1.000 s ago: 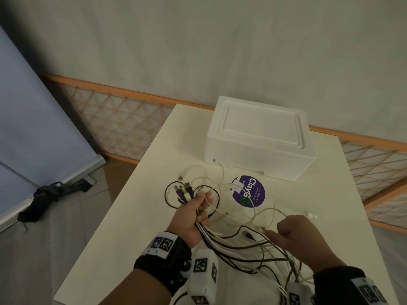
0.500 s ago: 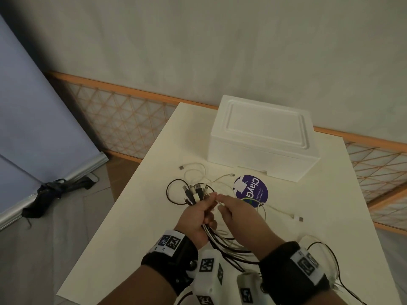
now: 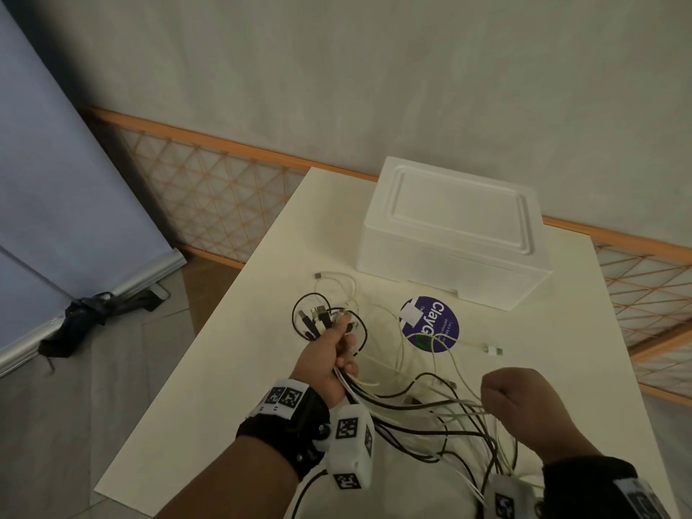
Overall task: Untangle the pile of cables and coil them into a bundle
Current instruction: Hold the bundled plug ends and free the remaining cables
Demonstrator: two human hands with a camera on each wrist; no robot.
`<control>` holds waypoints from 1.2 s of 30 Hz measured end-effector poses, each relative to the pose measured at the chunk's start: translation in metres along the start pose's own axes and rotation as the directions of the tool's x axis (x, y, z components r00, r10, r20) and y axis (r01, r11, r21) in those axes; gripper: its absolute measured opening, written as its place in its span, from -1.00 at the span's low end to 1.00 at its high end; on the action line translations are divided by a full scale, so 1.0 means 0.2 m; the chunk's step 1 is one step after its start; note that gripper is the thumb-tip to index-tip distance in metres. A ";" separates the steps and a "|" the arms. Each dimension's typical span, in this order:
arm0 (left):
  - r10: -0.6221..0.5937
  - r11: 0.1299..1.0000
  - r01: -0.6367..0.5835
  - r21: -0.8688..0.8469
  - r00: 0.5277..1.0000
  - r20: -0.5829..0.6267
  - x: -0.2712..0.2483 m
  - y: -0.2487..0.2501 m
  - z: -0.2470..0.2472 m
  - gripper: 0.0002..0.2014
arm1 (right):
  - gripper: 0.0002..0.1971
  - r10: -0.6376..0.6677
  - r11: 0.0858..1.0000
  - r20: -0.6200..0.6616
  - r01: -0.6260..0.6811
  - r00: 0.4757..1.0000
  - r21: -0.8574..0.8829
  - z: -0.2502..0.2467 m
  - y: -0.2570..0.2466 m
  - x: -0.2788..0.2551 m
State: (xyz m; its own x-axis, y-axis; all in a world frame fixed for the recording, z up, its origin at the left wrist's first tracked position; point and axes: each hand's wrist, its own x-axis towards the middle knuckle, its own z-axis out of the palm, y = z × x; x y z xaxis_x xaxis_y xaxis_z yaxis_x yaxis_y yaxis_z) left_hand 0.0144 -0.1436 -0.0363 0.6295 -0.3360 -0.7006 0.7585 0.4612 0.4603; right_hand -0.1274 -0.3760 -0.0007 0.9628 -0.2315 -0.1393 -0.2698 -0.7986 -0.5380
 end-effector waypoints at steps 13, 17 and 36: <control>0.079 0.990 -0.062 0.126 0.987 -0.139 -0.01 0.00 -0.01 -0.60 | -0.77 0.063 0.995 -0.122 -0.053 0.990 0.089 -0.02 -0.03 0.03; 0.077 0.995 -0.076 0.060 0.997 -0.007 -0.05 0.01 -0.02 -0.72 | -0.76 0.126 0.981 -0.180 -0.095 0.976 0.170 0.00 -0.05 0.04; 0.000 0.997 -0.004 0.078 0.999 0.052 -0.16 0.02 -0.03 -0.74 | -0.76 0.111 0.949 -0.317 -0.006 0.942 0.315 -0.06 -0.14 0.02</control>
State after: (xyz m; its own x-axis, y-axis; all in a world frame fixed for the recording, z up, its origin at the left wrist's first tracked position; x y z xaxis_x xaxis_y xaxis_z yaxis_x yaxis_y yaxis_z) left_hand -0.0032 -0.1254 -0.0158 0.6371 -0.3782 -0.6716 0.7670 0.3972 0.5039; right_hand -0.1159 -0.3611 0.0232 0.8725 -0.4832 0.0725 -0.2581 -0.5818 -0.7713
